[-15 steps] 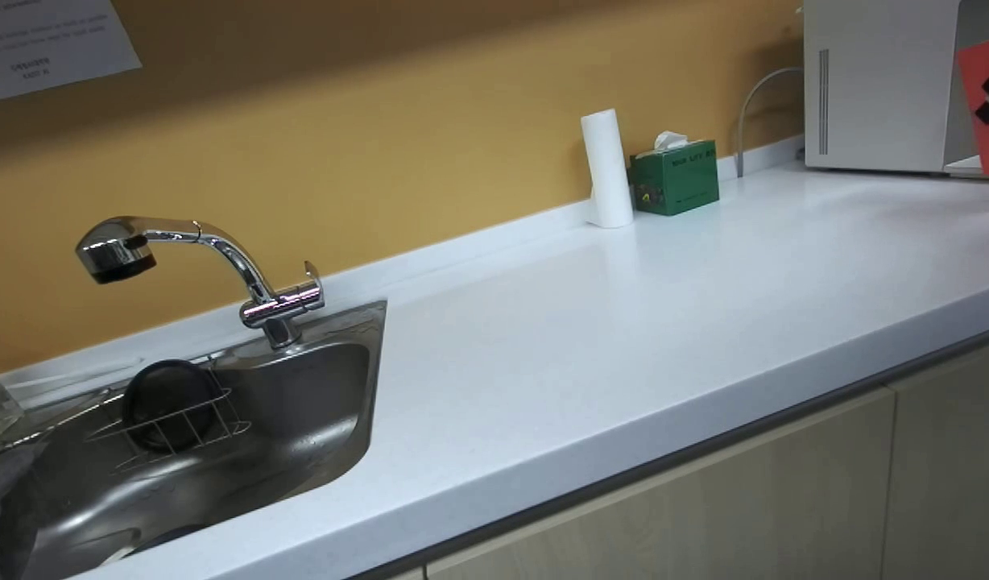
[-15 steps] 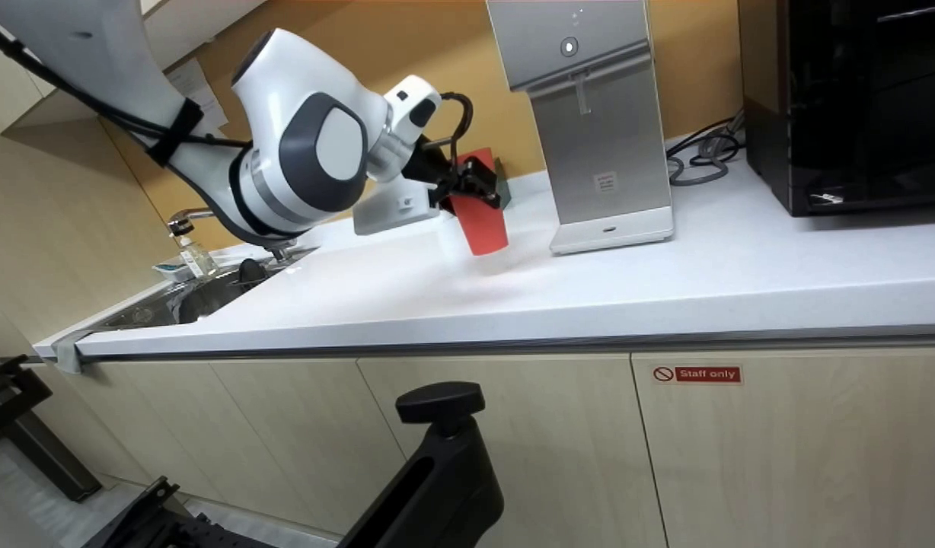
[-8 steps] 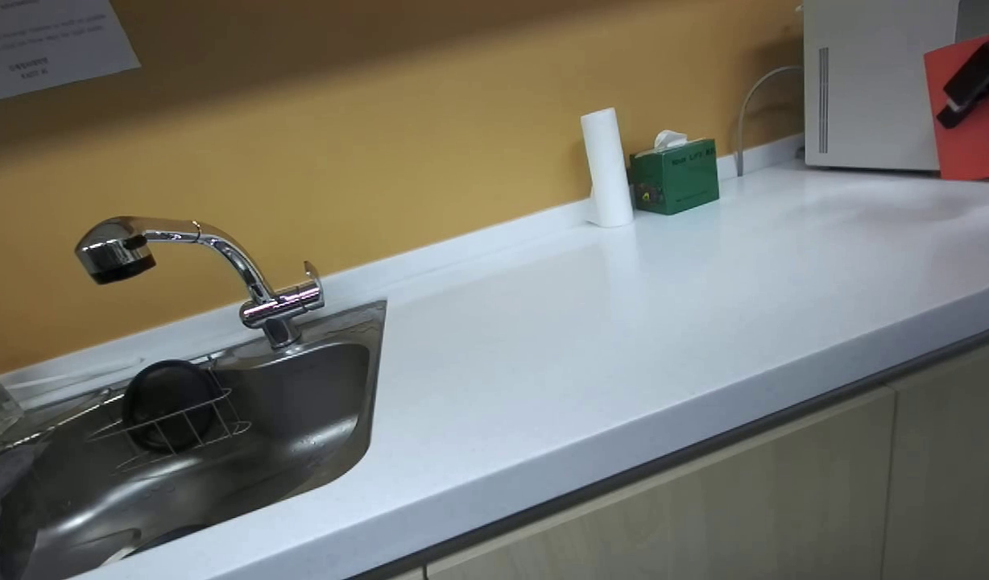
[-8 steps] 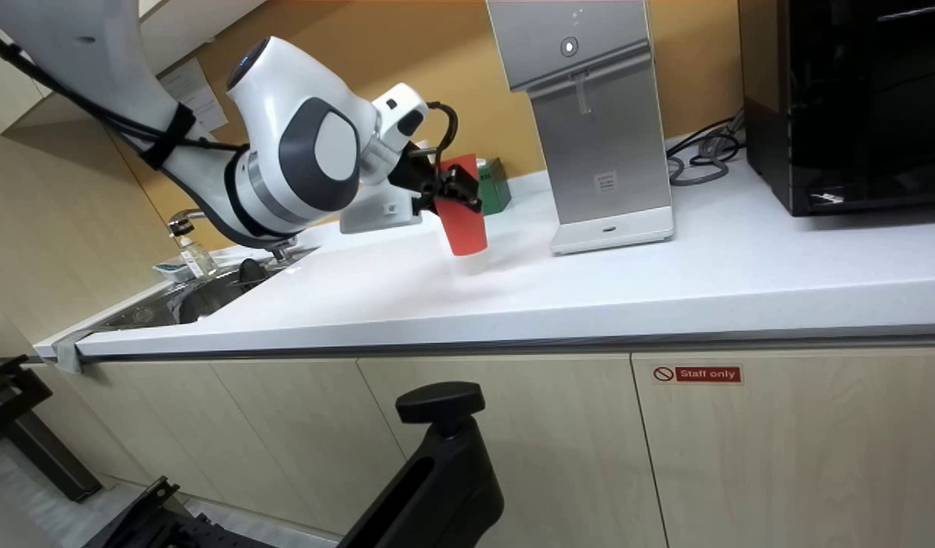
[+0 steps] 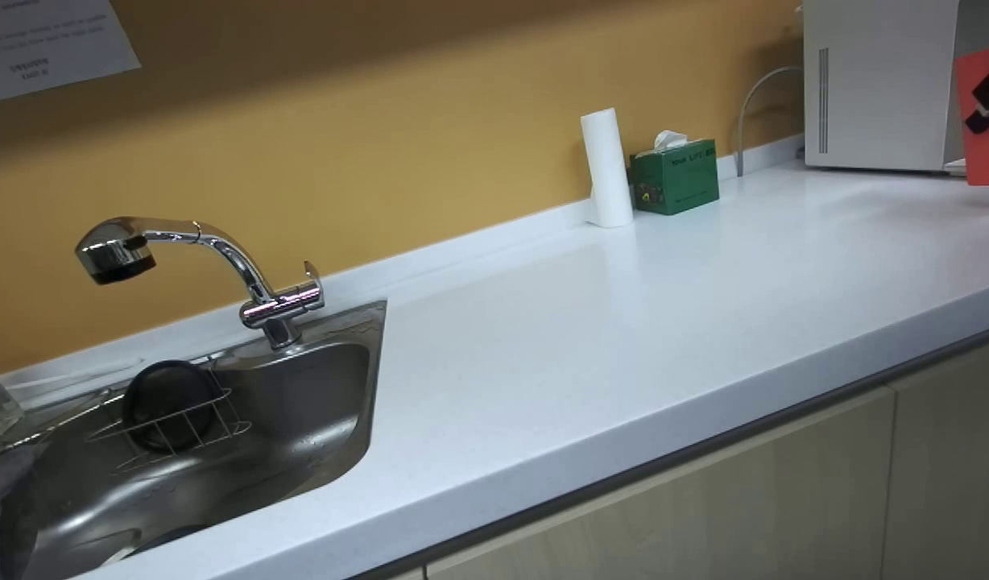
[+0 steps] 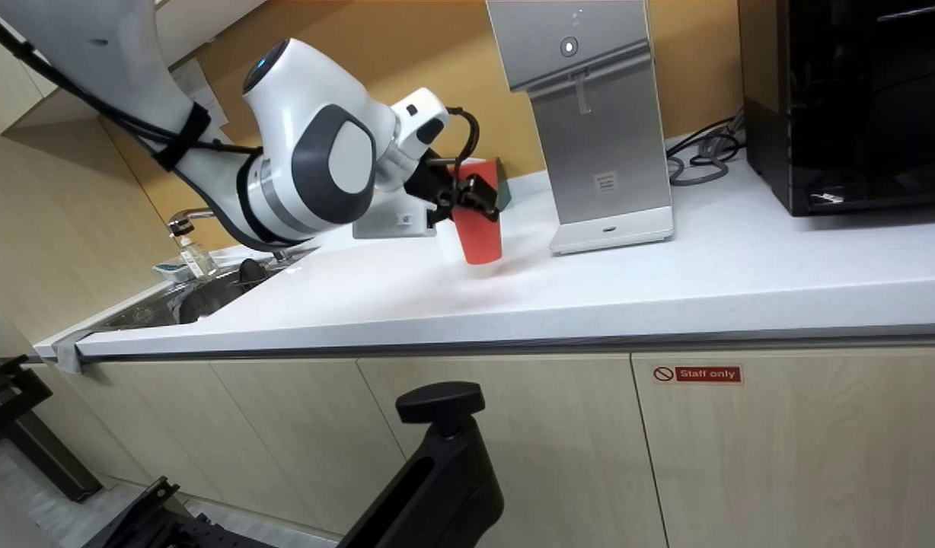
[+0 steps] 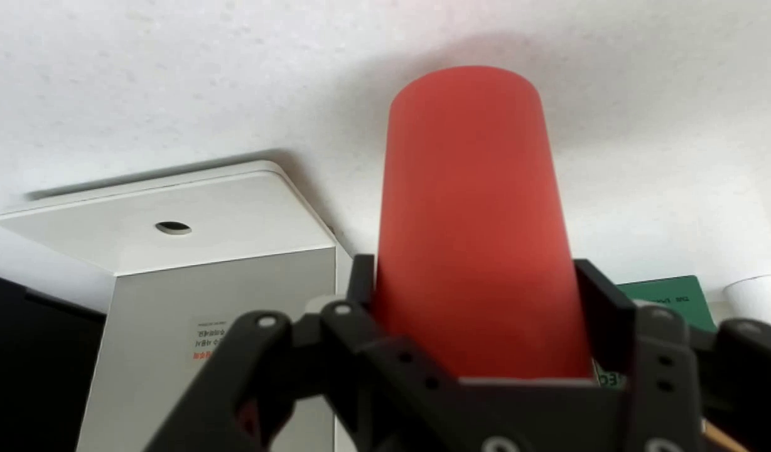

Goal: Remove the orange cup from the coffeemaker.

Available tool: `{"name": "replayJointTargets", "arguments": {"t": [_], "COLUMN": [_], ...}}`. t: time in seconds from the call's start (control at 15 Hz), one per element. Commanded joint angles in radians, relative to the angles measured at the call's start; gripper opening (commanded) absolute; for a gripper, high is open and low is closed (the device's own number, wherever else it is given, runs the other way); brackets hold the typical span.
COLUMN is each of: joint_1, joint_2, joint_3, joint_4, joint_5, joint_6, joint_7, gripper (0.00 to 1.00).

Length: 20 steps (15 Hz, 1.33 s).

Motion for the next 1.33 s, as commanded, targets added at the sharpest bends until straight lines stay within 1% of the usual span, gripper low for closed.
{"name": "replayJointTargets", "arguments": {"t": [0.0,0.73,0.87,0.93,1.0,1.07,1.27], "joint_1": [-0.03,-0.023,-0.018,-0.015,-0.01,-0.01,-0.016], "joint_2": [0.028,0.106,0.113,0.112,0.101,0.095,0.088], "joint_3": [0.022,0.034,0.031,0.028,0.021,0.02,0.026], "joint_4": [0.018,0.033,0.023,0.013,0.003,-0.004,-0.039], "joint_5": [0.012,0.04,0.043,0.043,0.046,0.045,0.033], "joint_6": [0.0,0.0,0.002,0.002,0.002,0.001,-0.001], "joint_7": [-0.029,-0.155,-0.17,-0.172,-0.177,-0.179,-0.18], "gripper": [0.51,0.51,0.94,0.94,0.95,0.99,1.0]}}
